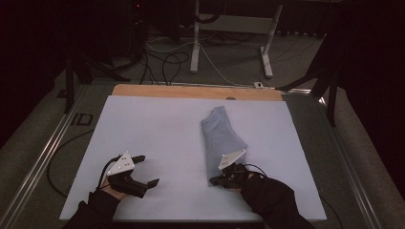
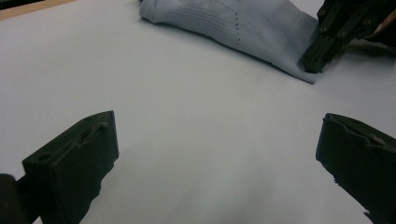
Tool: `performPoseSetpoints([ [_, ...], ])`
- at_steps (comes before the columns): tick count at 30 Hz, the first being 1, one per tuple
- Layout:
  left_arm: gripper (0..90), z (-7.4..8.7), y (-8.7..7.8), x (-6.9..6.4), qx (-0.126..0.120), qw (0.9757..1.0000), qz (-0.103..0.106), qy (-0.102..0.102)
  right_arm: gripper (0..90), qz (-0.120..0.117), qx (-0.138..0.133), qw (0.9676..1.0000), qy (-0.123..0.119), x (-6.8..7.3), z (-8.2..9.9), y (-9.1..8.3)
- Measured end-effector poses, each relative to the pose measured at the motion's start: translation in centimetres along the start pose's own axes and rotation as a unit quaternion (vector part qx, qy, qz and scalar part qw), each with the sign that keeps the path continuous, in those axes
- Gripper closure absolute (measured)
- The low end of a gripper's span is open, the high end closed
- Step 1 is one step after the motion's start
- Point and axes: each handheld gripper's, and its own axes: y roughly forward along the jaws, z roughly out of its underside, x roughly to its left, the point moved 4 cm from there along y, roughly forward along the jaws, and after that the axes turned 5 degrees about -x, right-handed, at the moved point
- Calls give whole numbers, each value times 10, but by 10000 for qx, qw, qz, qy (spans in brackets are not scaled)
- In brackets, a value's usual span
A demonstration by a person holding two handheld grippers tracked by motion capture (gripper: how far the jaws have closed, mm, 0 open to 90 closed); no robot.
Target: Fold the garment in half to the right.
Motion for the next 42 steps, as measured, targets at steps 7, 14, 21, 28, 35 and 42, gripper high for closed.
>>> performPoseSetpoints([
  [7, 0, -1, -1, 0, -19, 10000, -2, -5, 900, -10, 26, 10000, 43, 0, -4, -4],
  [14, 0, -1, -1, 0, -20, 10000, 0, 13, 900, 14, -257, 9996, -73, -2, -24, -20],
  [21, 0, -1, -2, 1, -22, 10000, 13, 29, 884, 106, -599, 9981, -78, -9, -44, -35],
  [28, 0, -2, -3, 1, -45, 10000, 2, 10, 506, 123, -765, 9970, -89, -17, -52, -43],
  [35, 0, -2, -3, 1, -51, 10000, 13, 2, 238, 204, -949, 9953, -27, -20, -56, -50],
  [42, 0, -3, -4, 0, -43, 10000, 37, 37, 95, 75, -1071, 9942, 7, -24, -59, -61],
])
